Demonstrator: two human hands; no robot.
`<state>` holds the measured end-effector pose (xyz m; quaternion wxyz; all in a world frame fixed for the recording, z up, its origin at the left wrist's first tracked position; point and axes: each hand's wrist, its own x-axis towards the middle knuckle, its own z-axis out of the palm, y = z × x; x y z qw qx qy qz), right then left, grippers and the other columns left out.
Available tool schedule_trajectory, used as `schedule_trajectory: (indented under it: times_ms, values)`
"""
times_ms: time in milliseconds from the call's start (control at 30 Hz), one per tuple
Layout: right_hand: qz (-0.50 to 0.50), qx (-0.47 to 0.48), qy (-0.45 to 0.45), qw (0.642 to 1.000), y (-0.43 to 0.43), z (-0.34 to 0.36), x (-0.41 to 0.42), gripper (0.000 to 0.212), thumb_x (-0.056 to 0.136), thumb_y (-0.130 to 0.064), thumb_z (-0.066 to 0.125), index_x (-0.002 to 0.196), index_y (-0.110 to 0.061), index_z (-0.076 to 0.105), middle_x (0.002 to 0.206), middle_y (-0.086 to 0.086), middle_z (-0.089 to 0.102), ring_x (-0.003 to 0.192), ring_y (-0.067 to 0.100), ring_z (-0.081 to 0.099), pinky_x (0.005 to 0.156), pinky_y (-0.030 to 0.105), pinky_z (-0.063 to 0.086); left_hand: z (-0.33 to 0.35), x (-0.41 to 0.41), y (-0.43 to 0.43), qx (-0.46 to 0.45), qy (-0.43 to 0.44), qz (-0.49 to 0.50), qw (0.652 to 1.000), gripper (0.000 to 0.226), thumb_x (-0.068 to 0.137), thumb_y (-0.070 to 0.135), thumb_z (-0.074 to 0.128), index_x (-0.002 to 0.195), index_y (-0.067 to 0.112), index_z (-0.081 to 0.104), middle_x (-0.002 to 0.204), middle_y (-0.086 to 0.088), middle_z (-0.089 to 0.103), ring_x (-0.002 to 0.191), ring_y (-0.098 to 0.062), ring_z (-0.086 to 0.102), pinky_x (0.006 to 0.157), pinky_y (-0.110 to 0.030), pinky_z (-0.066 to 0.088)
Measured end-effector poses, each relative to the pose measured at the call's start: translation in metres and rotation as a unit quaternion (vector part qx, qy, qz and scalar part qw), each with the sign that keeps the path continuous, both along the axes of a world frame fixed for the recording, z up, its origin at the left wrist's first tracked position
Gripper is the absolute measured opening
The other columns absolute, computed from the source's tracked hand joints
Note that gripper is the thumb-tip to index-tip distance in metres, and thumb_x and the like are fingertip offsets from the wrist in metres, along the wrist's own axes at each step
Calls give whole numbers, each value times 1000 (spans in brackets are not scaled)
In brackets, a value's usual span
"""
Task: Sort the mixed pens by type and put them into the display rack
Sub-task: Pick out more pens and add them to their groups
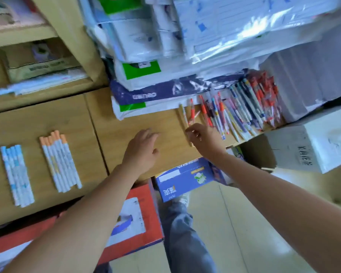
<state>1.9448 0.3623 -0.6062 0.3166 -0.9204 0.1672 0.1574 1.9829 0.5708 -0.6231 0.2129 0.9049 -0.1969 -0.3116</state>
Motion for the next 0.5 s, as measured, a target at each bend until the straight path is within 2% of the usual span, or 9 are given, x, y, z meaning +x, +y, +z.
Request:
schedule_trajectory:
  times_ms: [67,133,200,267,367,500]
  values:
    - [-2,-45,12,999,-35,-5,-2,18,92,-22,55,105,-19,68,89,2,70,82,22,64,66,30,48,-4,-4,-31,36,11,-11,999,58,95,24,52,148,21,30,160,-8,15,147,-27,14,118,-37,20]
    - [-16,-69,25,997,-61,-11,-4,18,91,-22,55,104,-18,67,87,5,70,79,25,64,65,33,51,-8,-8,-54,66,20,-17,997,62,96,27,50,151,21,22,161,-10,6,148,-27,7,118,-36,16]
    - [-40,-81,27,996,-80,-17,-6,15,89,-21,54,100,-18,65,81,8,69,73,28,64,62,37,54,-13,-10,-67,95,28,-18,995,62,97,30,49,151,21,20,161,-12,3,148,-27,5,118,-37,18]
    - [-81,-86,33,992,-94,-23,-5,16,91,-21,53,104,-16,61,82,9,69,72,29,63,61,38,53,-16,-11,-74,122,34,-21,992,61,96,31,49,150,21,25,160,-14,3,148,-29,5,116,-38,25]
    - [-116,-109,47,986,-108,-31,2,21,94,-24,51,113,-15,54,83,10,67,72,29,60,59,37,50,-14,-10,-81,146,13,-17,989,55,94,30,52,146,22,34,155,-14,14,142,-33,19,108,-38,34]
    - [-110,-117,49,986,-113,-41,16,17,94,-25,53,107,-15,56,80,8,67,70,29,62,60,39,54,-12,-1,-90,153,-34,20,987,45,92,27,53,136,22,46,136,-10,37,121,-32,41,92,-38,44]
